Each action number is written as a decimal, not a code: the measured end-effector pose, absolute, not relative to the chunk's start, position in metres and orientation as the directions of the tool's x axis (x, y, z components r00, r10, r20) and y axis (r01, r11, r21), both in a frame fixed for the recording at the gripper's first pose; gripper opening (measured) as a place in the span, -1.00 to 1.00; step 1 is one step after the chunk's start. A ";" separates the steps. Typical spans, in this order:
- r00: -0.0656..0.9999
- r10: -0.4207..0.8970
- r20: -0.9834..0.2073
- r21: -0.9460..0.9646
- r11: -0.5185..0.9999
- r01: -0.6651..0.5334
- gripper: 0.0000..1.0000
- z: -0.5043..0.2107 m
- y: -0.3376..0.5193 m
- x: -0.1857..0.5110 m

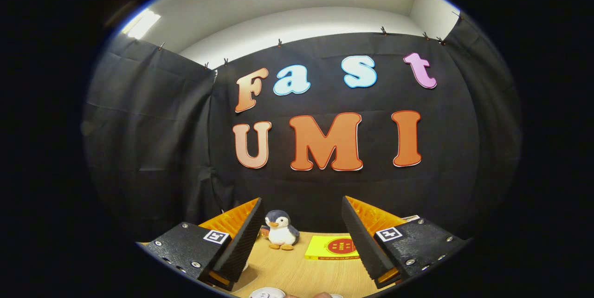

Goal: Open the storage box then place both shoes into the box .Put the left shoe in first, then the right shoe, with the right side of both shoes facing outward in a uniform manner.

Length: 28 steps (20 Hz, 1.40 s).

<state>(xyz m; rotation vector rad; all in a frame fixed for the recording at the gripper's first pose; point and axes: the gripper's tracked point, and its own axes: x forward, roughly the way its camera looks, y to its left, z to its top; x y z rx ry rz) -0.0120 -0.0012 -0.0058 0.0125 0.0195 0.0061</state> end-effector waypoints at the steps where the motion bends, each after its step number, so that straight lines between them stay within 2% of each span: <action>1: 1.000 0.014 -0.024 0.008 1.000 -0.014 0.98 -0.007 0.002 -0.012; 7: 0.983 0.091 -0.157 0.084 0.993 -0.078 0.98 -0.046 0.029 -0.013; 13: 0.926 0.140 -0.351 0.185 0.980 -0.078 0.97 -0.103 0.053 -0.015; 16: 0.870 0.226 -0.439 0.283 0.953 -0.105 0.93 -0.133 0.078 -0.024; 20: 0.743 0.361 -0.563 0.414 0.902 -0.125 0.92 -0.181 0.116 -0.048; 24: 0.647 0.480 -0.592 0.543 0.831 -0.120 0.92 -0.206 0.142 -0.067; 28: 0.577 0.573 -0.582 0.676 0.735 -0.049 0.92 -0.227 0.161 -0.078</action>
